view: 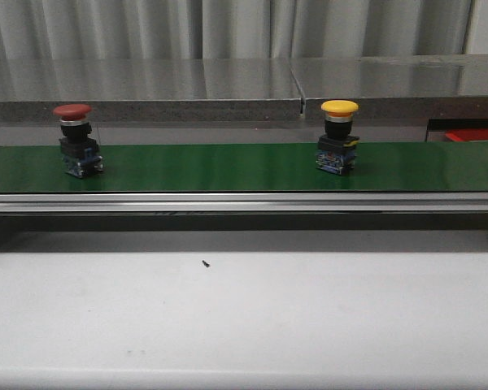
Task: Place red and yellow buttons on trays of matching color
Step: 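Move the right gripper over the yellow button at the belt's end, then grasp the yellow button with the right gripper and lower it into the yellow tray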
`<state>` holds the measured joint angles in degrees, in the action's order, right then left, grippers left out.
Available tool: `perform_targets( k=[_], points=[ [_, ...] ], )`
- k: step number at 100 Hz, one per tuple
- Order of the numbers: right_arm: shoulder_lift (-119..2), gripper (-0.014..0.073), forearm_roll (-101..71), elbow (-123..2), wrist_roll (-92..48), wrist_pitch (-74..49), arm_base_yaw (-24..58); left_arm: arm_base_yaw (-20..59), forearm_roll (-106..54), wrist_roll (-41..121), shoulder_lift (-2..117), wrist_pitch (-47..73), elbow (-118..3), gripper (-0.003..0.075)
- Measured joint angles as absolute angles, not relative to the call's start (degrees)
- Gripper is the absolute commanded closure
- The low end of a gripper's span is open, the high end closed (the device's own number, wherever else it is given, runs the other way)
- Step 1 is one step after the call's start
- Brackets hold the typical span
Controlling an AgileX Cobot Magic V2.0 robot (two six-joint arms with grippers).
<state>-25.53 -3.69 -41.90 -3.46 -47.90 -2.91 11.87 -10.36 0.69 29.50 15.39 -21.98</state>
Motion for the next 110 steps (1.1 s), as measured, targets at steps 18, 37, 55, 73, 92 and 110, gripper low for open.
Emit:
perform_targets(
  k=[18, 37, 55, 73, 92, 110],
  points=[
    [-38.63, 0.0692, -3.96, -49.91, -3.46, -48.11, -2.91, 11.87, -10.36, 0.69, 29.50, 15.39, -21.98, 0.0739],
    [-49.14, 0.0540, -4.53, -50.37, -3.46, -42.84, -2.91, 11.87, -10.36, 0.69, 29.50, 15.39, -21.98, 0.0739],
    [-58.37, 0.0046, -6.03, -50.46, -3.46, -41.63, -2.91, 11.87, -10.36, 0.69, 29.50, 15.39, -21.98, 0.0739],
    [-64.75, 0.0003, -10.88, -50.46, -8.10, -40.43, -2.91, 11.87, -10.36, 0.69, 29.50, 15.39, -21.98, 0.0739],
    [-70.91, 0.0004, -19.54, -51.44, -18.29, -38.38, -2.91, 11.87, -10.36, 0.69, 29.50, 15.39, -21.98, 0.0739],
    [-78.28, 0.0004, -22.47, -57.04, -22.83, -38.31, -2.91, 11.87, -10.36, 0.69, 29.50, 15.39, -21.98, 0.0739]
  ],
)
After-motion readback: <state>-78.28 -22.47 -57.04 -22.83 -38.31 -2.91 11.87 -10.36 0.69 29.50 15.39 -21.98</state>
